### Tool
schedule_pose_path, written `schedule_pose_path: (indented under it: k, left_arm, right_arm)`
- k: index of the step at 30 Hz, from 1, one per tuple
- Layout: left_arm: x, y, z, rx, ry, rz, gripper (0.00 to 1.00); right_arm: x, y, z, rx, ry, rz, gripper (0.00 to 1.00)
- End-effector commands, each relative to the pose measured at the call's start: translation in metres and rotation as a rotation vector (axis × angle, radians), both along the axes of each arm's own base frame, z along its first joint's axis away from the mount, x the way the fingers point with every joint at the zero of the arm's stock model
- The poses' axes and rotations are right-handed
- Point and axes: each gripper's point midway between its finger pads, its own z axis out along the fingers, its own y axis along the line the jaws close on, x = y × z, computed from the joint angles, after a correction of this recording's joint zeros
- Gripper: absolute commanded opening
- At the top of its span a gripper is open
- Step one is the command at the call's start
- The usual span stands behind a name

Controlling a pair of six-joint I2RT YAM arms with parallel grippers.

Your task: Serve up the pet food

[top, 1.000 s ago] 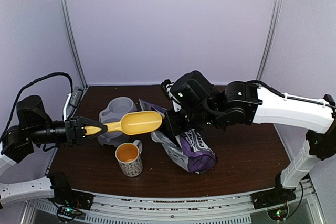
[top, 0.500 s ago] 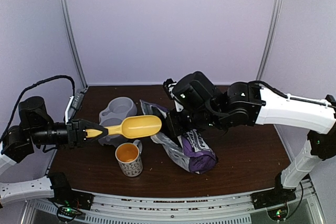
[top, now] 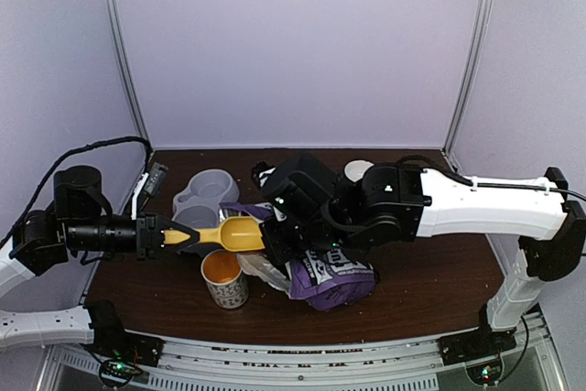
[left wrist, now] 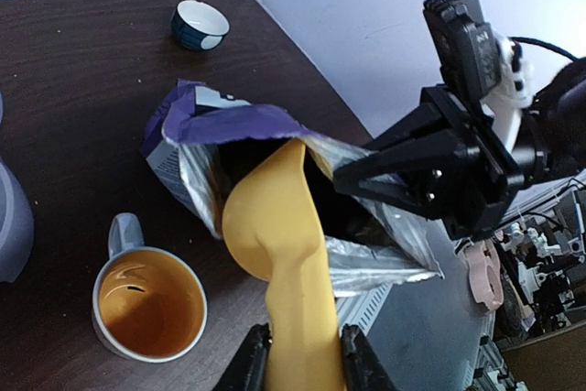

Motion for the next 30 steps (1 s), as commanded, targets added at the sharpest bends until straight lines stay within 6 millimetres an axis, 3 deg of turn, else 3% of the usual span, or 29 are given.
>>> schedule_pose_path:
  k: [1, 10, 15, 19, 23, 27, 30]
  left_arm:
    - [0.017, 0.009, -0.001, 0.064, -0.033, 0.095, 0.00]
    - [0.023, 0.010, -0.006, 0.084, -0.031, 0.134, 0.00]
    - [0.031, 0.006, -0.018, 0.140, -0.019, 0.172, 0.00]
    - [0.042, -0.001, -0.039, 0.254, -0.009, 0.230, 0.00]
    - [0.061, -0.013, -0.081, 0.457, 0.001, 0.320, 0.00]
    - [0.073, -0.042, -0.124, 0.636, -0.001, 0.326, 0.00]
    - [0.068, -0.089, -0.139, 0.636, 0.007, 0.212, 0.00]
  right_arm:
    - [-0.021, 0.016, 0.011, 0.033, 0.021, 0.058, 0.00]
    - [-0.022, 0.017, 0.010, 0.032, 0.023, 0.056, 0.00]
    - [-0.025, 0.021, 0.010, 0.042, 0.027, 0.057, 0.00]
    - [-0.026, 0.024, 0.011, 0.048, 0.027, 0.058, 0.00]
    - [-0.026, 0.023, 0.011, 0.053, 0.024, 0.051, 0.00]
    - [-0.025, 0.020, 0.013, 0.062, 0.021, 0.045, 0.00]
    - [-0.025, 0.016, 0.015, 0.072, 0.021, 0.040, 0.00]
